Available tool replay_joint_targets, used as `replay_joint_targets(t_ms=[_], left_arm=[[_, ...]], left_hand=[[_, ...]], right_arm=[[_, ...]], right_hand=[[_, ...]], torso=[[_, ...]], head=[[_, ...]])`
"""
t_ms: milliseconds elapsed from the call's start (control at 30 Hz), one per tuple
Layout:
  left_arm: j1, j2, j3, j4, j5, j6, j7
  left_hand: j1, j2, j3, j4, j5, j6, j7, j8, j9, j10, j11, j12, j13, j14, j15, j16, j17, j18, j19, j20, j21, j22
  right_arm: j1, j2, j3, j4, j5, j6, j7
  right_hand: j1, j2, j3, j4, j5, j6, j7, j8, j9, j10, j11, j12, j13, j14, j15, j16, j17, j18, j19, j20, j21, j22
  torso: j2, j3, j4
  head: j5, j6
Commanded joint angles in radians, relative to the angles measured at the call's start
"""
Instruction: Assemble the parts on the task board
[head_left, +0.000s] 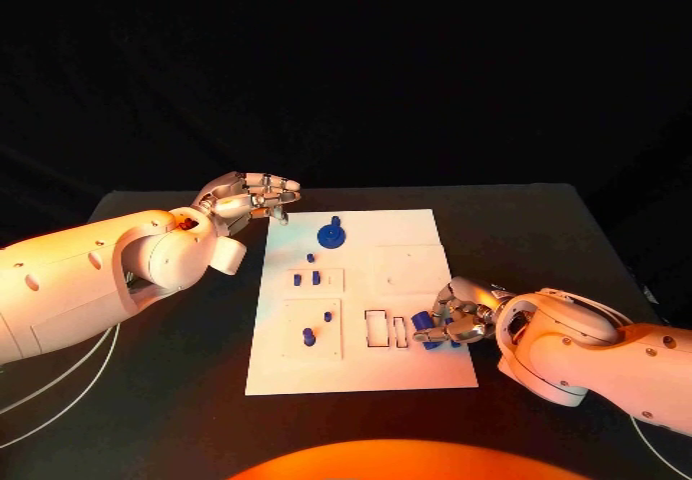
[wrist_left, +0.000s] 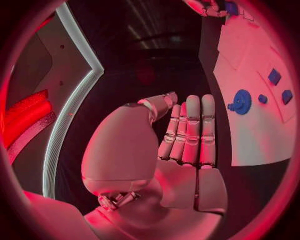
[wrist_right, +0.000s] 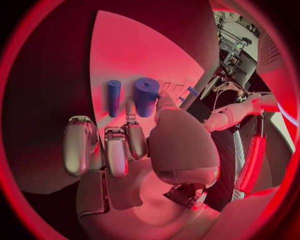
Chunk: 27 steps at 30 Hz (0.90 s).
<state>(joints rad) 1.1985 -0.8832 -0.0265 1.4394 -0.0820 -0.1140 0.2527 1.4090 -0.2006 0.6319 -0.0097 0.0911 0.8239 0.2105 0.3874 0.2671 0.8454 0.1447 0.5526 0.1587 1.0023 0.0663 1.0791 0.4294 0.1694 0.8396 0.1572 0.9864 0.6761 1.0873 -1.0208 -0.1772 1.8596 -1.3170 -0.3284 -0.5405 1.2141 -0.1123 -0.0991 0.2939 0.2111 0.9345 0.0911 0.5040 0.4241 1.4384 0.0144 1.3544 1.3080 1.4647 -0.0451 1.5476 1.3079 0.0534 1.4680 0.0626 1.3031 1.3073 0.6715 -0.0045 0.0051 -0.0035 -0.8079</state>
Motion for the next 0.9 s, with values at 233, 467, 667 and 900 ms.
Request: replay_joint_targets(t_ms=[233, 467, 667, 900], left_arm=[[0.001, -0.001, 0.001, 0.004, 0.002, 0.016, 0.008], [0.001, -0.002, 0.001, 0.004, 0.002, 0.016, 0.006], [0.001, 0.001, 0.001, 0.002, 0.002, 0.016, 0.006], [0.001, 0.004, 0.001, 0.001, 0.003, 0.016, 0.006]], left_hand=[[-0.004, 0.005, -0.005, 0.002, 0.006, -0.008, 0.000, 0.004, -0.001, -0.010, 0.002, 0.007, -0.002, -0.005, 0.000, -0.004, -0.001, 0.015, -0.007, 0.001, -0.005, -0.002], [-0.004, 0.005, -0.005, 0.002, 0.006, -0.008, 0.000, 0.004, -0.001, -0.010, 0.002, 0.007, -0.002, -0.005, 0.000, -0.004, -0.001, 0.015, -0.007, 0.001, -0.005, -0.002], [-0.006, 0.005, -0.005, 0.003, 0.006, -0.009, 0.000, 0.005, -0.001, -0.011, 0.002, 0.007, -0.002, -0.005, 0.000, -0.004, -0.001, 0.015, -0.007, 0.002, -0.006, -0.002], [-0.008, 0.006, -0.006, 0.004, 0.006, -0.009, 0.001, 0.005, -0.001, -0.011, 0.002, 0.008, -0.002, -0.005, 0.001, -0.004, -0.002, 0.015, -0.008, 0.002, -0.007, -0.003]], right_arm=[[-0.014, 0.010, -0.006, -0.006, -0.025, 0.022, -0.043], [-0.009, -0.004, -0.006, 0.025, 0.068, -0.079, -0.011], [0.028, -0.016, -0.004, 0.060, 0.135, -0.126, 0.019], [0.063, -0.010, -0.004, 0.086, 0.181, -0.123, 0.028]], right_hand=[[0.117, 0.052, 0.022, -0.007, 0.041, 0.024, -0.018, 0.012, 0.005, 0.016, -0.016, 0.006, 0.081, 0.096, -0.019, 0.005, 0.210, -0.009, 0.041, -0.017, 0.017, 0.206], [0.117, 0.077, 0.054, -0.002, 0.080, 0.074, -0.042, 0.033, 0.018, 0.041, -0.036, 0.034, 0.110, 0.100, -0.034, 0.013, 0.233, -0.017, 0.053, -0.030, 0.060, 0.216], [0.097, 0.096, 0.070, -0.001, 0.104, 0.088, -0.052, 0.040, 0.026, 0.053, -0.045, 0.049, 0.125, 0.102, -0.043, 0.016, 0.243, -0.019, 0.056, -0.038, 0.074, 0.219], [0.090, 0.100, 0.077, -0.001, 0.112, 0.093, -0.054, 0.041, 0.028, 0.057, -0.048, 0.054, 0.130, 0.103, -0.045, 0.018, 0.247, -0.020, 0.058, -0.040, 0.080, 0.220]], torso=[[-0.001, -0.0003, -0.0006], [-0.001, 0.0001, -0.0010], [-0.001, -0.0002, -0.0011], [-0.001, -0.0012, -0.0003]], head=[[0.001, 0.000], [0.004, 0.002], [0.003, 0.006], [0.004, 0.010]])
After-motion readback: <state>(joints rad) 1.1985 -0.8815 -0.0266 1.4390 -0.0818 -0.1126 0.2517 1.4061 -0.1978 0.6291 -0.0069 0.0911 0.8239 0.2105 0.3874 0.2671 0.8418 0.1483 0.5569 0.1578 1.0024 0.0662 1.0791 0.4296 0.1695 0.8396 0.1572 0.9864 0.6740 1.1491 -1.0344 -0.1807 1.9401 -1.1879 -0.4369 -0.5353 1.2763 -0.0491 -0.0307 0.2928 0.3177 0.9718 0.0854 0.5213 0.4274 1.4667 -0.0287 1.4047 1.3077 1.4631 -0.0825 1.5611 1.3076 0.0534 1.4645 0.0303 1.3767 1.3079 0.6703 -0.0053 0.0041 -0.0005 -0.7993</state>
